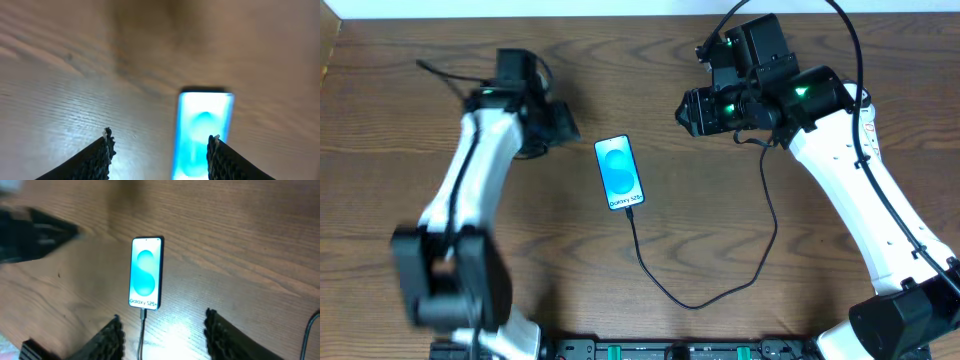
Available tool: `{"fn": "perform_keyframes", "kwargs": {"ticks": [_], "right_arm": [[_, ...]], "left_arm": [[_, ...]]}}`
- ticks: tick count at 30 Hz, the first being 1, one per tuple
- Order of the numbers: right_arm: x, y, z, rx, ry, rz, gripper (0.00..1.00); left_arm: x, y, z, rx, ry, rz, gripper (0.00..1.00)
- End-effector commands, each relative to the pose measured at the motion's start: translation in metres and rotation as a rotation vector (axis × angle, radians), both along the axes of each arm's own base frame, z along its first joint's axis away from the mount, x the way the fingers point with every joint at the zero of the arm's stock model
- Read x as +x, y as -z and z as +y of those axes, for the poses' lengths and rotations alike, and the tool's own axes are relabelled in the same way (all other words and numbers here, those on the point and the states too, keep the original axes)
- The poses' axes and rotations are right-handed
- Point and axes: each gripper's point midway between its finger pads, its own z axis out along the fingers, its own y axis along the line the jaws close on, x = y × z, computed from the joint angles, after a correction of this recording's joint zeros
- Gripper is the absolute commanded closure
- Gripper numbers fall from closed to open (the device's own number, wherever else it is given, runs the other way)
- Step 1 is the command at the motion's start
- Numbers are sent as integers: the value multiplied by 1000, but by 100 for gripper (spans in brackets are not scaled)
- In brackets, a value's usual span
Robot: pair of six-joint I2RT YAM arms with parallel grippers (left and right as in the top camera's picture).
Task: Plug charger to phone and switch on socket
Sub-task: 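Move the right gripper to the power strip's orange switch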
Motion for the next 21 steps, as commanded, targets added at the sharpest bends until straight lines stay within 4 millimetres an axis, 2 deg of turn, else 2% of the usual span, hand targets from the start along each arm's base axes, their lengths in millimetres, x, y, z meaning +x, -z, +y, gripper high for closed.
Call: {"fn": "perform_keyframes", "kwargs": {"ticks": [1, 5, 8, 10, 12, 15, 21], "right_arm": [[5, -8, -9, -19, 16, -37, 55], [12, -8, -22, -20, 49, -34, 69], [19, -6, -39, -25, 92, -24, 84], [24, -5, -55, -33, 125, -17, 91], [29, -4, -74, -36, 169, -7, 97], [36, -1, -106, -50, 231, 5, 99], [46, 2, -178, -71, 376, 21, 99]], "left_arm": [[-10, -59, 2, 10, 2, -143, 38], [-24, -110, 2, 7, 1, -281, 38], [-38, -143, 2, 5, 0, -373, 28], [-44, -157, 3, 4, -1, -413, 21], [-50, -168, 3, 3, -1, -445, 12], [-55, -178, 3, 2, -1, -474, 5], [-57, -179, 3, 2, -1, -478, 4]]}}
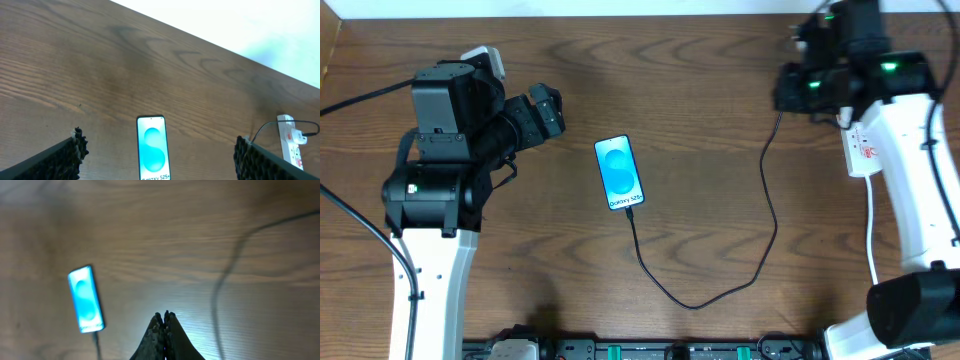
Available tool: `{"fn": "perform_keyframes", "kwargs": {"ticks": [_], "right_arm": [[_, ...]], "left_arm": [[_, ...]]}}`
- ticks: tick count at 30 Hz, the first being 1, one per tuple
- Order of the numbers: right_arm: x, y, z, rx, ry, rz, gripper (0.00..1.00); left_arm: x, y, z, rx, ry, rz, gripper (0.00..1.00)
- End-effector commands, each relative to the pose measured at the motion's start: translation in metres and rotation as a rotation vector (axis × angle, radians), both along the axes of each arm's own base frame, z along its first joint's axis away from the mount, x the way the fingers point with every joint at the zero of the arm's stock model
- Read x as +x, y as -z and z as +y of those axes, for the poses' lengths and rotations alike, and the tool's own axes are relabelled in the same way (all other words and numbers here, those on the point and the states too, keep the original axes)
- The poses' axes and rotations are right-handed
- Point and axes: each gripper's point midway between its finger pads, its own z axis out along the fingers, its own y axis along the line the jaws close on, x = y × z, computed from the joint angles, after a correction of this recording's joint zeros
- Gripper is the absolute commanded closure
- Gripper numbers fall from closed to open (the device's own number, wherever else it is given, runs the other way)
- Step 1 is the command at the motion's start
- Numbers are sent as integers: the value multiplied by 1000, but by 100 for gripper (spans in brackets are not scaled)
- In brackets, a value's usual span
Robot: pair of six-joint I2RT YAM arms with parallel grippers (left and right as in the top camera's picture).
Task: Plug charger to phone and switch on socket
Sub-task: 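Move the right gripper to the power strip's orange switch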
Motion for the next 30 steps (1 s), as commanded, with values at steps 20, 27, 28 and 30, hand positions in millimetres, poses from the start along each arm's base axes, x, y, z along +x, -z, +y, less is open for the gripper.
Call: {"fn": "perform_keyframes", "kwargs": {"ticks": [20, 27, 28, 30], "right_arm": [[7, 60, -230, 49, 466, 90, 99], [23, 97, -238, 198, 458, 115, 99], [25, 104, -238, 210, 456, 122, 99], [29, 125, -239, 230, 455, 152, 99]], "left_arm": [[1, -1, 2, 13, -6, -3, 3], [1, -1, 2, 13, -6, -3, 3], [1, -1, 2, 13, -6, -3, 3], [1, -1, 2, 13, -6, -3, 3]]}}
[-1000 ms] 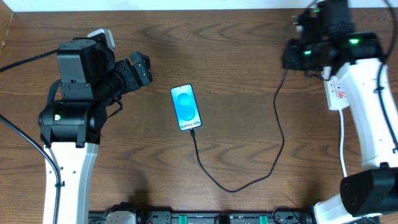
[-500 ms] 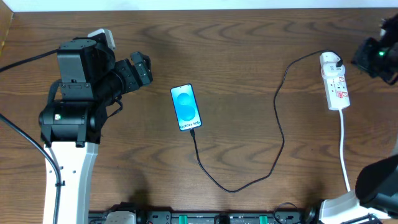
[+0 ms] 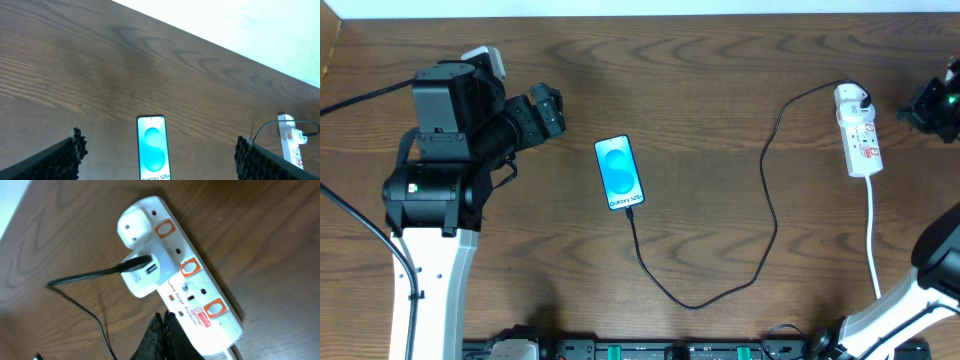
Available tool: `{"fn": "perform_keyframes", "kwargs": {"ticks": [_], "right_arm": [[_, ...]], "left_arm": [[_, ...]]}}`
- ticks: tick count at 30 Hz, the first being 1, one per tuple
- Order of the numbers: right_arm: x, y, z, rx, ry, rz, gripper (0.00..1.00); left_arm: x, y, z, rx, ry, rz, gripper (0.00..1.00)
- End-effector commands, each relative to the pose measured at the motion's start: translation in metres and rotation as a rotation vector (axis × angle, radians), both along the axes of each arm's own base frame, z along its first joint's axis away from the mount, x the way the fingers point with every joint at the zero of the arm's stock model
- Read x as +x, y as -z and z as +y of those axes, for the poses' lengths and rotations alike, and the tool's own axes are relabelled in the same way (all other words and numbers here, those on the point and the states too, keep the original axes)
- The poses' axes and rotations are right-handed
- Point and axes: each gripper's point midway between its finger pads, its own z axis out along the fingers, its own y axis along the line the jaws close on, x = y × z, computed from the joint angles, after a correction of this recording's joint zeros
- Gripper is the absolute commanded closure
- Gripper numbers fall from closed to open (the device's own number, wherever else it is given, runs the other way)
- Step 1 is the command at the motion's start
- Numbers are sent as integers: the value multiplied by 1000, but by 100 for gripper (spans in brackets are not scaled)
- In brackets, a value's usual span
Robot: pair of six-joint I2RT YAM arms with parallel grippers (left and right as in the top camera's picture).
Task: Plug charger to phone and switch on socket
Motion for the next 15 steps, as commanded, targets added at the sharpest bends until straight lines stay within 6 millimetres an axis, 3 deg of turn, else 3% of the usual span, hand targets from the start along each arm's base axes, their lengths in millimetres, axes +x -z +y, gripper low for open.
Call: {"fn": "perform_keyframes", "kwargs": {"ticks": [1, 8, 15], "right_arm": [[7, 28, 6, 82, -26, 14, 99], [12, 71, 2, 108, -28, 61, 99], [19, 82, -2, 89, -36, 43, 99]], "left_arm": [[1, -1, 2, 13, -6, -5, 3], [1, -1, 2, 13, -6, -4, 3], [1, -1, 2, 13, -6, -4, 3]]}}
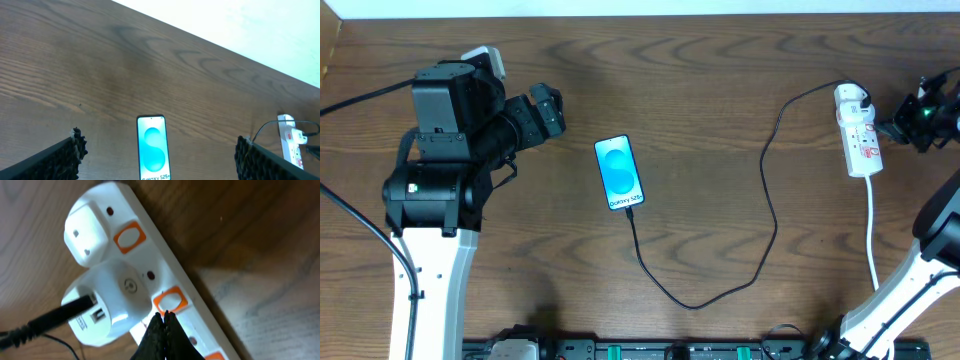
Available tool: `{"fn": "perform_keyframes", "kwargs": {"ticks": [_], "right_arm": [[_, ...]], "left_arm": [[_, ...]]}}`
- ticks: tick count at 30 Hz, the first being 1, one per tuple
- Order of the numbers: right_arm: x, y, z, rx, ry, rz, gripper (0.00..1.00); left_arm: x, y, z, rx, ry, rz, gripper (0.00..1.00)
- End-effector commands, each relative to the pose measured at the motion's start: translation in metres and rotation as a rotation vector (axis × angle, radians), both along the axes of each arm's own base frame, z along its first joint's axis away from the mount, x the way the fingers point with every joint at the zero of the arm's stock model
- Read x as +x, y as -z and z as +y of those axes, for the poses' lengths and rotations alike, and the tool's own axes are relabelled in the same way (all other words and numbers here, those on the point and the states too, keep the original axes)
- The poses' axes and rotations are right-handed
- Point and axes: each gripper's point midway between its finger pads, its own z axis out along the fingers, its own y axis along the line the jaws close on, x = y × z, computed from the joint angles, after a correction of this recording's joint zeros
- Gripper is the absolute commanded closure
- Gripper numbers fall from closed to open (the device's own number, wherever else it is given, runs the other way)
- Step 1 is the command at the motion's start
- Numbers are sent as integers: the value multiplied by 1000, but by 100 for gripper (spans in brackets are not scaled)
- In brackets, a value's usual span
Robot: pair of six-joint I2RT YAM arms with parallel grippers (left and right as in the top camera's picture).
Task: Plug charger to phone and switch on socket
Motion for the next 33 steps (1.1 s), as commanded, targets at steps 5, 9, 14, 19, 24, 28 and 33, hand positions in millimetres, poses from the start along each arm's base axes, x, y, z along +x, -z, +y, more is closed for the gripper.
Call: {"fn": "perform_keyframes", "kwargs": {"ticks": [5, 9, 14, 19, 24, 28, 33], "right_arm": [[7, -1, -3, -11, -21, -42, 99], [8, -1, -3, -16, -28, -48, 99], [8, 0, -3, -37, -39, -46, 99], [11, 1, 1, -58, -62, -50, 99], [15, 1, 0, -75, -64, -61, 99], [15, 2, -1, -86, -63, -57, 99], [14, 5, -1, -84, -62, -55, 99]], "left_arm": [[1, -1, 2, 13, -6, -4, 3], [1, -1, 2, 13, -6, -4, 3], [1, -1, 2, 13, -6, -4, 3], [1, -1, 2, 13, -6, -4, 3], [1, -1, 2, 13, -6, -4, 3], [1, -1, 2, 13, -6, -4, 3], [0, -1, 2, 13, -6, -5, 3]]}}
